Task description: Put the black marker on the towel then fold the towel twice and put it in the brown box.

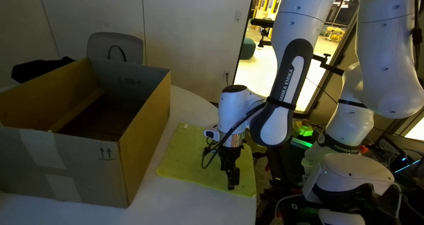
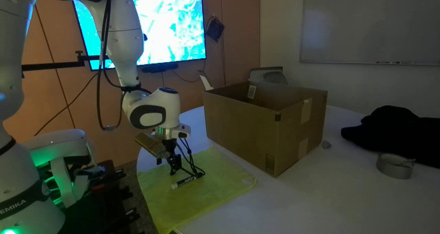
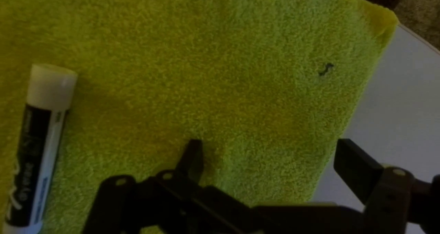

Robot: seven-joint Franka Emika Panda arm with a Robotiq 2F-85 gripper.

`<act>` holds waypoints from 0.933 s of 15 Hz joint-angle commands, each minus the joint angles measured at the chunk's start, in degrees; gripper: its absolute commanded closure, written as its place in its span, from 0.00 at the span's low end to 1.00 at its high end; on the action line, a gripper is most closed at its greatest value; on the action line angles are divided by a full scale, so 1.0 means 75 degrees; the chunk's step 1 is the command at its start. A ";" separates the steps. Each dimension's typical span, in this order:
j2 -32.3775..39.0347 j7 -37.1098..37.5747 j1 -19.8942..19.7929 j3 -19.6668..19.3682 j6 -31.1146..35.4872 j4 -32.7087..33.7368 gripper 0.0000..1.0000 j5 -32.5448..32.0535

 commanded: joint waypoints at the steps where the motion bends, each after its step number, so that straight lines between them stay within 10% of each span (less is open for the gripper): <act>1: 0.0405 0.0638 0.0727 -0.0632 0.0418 0.0288 0.00 -0.0444; 14: 0.0031 0.2421 0.2891 -0.2443 0.0193 0.0388 0.00 -0.1572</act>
